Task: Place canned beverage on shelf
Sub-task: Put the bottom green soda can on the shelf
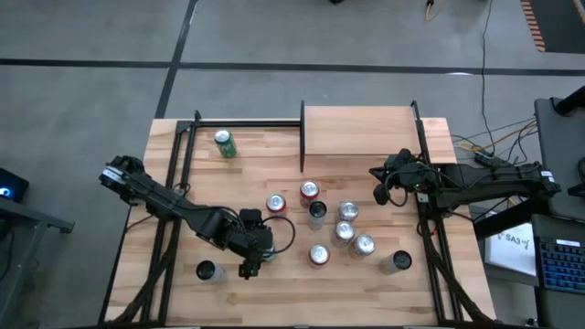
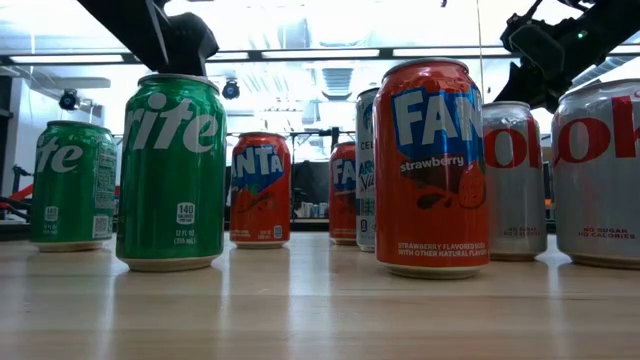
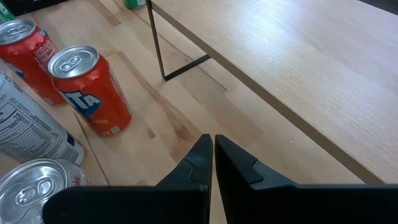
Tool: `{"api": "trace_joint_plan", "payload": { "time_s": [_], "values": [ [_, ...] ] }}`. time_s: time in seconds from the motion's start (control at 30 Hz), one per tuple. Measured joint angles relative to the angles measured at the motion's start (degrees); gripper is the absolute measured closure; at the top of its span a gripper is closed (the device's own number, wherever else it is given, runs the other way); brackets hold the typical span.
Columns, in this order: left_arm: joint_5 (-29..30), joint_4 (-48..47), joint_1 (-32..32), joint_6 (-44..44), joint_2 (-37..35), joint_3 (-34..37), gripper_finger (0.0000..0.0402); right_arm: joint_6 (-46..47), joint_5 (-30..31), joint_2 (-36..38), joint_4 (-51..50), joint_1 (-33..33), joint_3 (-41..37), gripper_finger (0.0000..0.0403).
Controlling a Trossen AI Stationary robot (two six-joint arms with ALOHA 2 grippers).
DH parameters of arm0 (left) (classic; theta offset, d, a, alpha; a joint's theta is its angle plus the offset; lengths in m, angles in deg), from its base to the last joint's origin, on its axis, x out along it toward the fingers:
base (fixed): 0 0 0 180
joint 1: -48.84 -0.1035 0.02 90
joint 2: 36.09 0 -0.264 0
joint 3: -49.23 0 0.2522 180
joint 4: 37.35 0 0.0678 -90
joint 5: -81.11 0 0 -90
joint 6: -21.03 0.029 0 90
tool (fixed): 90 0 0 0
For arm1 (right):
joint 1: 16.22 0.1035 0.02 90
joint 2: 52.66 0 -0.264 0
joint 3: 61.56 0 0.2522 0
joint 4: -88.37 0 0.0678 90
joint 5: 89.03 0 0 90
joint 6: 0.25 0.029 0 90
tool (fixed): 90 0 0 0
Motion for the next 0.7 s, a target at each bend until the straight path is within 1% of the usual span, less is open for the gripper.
{"api": "trace_joint_plan", "payload": {
  "time_s": [0.5,0.6,0.7],
  "values": [
    [-1.57,10.55,0.00,-1.33,0.00,7.10,0.0052,0.00,0.02,0.00,0.00,-0.01,0.00,0.0394],
    [-1.55,11.45,-0.01,-1.36,0.00,7.84,0.0061,0.00,0.02,0.00,0.00,0.00,0.00,0.0394],
    [-1.53,11.46,-0.01,-1.17,0.00,7.85,0.0080,0.00,0.02,0.00,0.00,-0.01,0.00,0.0394]
  ]
}}
